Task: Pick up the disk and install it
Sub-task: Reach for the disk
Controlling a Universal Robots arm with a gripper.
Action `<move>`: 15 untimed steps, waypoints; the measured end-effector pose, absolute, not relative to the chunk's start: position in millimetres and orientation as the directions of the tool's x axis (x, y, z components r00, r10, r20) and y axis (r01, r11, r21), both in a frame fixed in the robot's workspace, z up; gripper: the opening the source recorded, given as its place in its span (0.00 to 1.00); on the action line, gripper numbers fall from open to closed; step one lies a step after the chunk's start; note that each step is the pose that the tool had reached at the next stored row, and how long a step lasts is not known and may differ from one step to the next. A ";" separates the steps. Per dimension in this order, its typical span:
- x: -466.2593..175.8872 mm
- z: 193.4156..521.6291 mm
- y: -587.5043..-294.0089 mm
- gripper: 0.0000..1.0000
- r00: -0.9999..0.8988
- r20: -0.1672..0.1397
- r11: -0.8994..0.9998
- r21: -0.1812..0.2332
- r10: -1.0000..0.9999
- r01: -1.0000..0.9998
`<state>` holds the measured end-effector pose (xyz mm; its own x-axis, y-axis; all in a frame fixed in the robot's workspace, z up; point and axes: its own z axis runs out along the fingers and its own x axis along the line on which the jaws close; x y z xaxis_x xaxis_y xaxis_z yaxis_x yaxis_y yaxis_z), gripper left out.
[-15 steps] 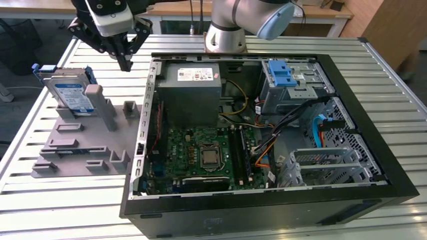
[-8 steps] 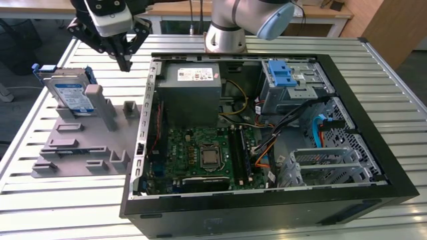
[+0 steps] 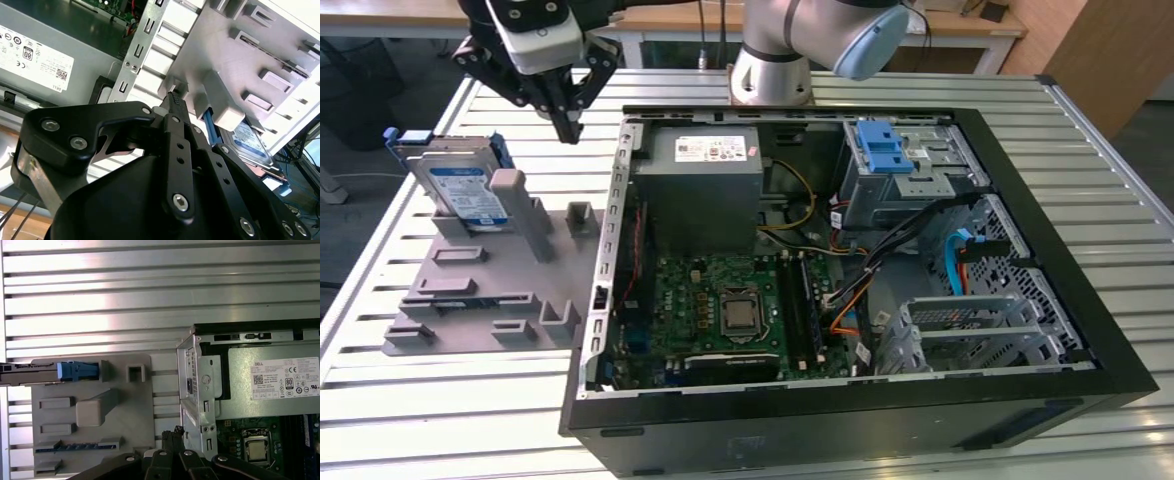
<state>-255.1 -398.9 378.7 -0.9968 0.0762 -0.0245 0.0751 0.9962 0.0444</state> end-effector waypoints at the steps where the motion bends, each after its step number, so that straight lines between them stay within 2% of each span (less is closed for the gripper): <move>1: -255.3 378.7 -398.9 0.11 -0.997 -0.024 0.996 0.044 0.076 0.075; 15: -258.2 378.1 -398.9 0.11 -0.997 -0.024 0.996 0.044 0.076 0.075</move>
